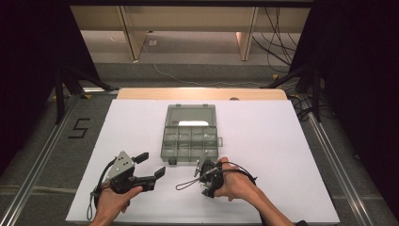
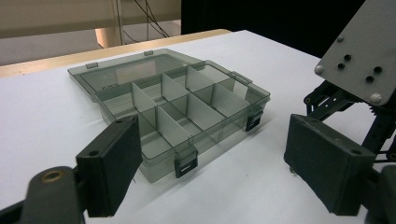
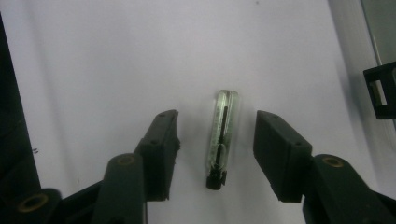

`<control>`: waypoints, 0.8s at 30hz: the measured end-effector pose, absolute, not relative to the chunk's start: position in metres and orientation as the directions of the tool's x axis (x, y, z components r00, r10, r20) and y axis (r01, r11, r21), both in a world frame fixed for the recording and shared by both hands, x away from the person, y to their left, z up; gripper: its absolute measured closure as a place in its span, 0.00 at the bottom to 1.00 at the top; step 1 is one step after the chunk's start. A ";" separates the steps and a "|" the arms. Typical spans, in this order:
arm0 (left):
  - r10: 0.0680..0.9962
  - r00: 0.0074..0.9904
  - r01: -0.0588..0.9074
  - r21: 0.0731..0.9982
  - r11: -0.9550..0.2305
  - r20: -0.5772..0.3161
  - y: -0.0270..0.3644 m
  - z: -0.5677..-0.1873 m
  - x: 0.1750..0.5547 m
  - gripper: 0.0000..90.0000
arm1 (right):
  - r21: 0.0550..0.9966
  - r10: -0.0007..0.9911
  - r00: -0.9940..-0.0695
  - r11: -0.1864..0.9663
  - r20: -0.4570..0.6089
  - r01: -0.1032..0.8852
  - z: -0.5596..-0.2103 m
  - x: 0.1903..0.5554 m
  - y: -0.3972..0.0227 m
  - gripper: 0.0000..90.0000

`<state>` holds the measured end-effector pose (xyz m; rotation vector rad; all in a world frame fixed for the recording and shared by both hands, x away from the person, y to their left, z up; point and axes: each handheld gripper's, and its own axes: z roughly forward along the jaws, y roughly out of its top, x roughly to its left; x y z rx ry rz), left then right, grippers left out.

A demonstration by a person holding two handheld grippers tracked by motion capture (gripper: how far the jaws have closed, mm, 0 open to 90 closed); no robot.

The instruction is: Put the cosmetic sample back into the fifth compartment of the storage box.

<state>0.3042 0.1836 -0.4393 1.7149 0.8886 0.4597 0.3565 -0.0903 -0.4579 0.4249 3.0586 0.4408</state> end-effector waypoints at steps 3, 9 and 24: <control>0.754 0.645 0.326 0.937 -0.123 -0.126 0.184 -0.439 0.304 0.21 | 0.272 0.275 -0.961 0.924 0.015 0.269 -0.458 0.358 -0.090 0.64; 0.755 0.643 0.326 0.938 -0.120 -0.127 0.183 -0.439 0.304 0.21 | 0.248 0.253 -0.967 0.938 -0.008 0.243 -0.458 0.362 -0.092 0.74; 0.756 0.643 0.322 0.939 -0.122 -0.122 0.183 -0.439 0.304 0.21 | 0.246 0.241 -0.970 0.942 -0.018 0.229 -0.457 0.362 -0.092 0.90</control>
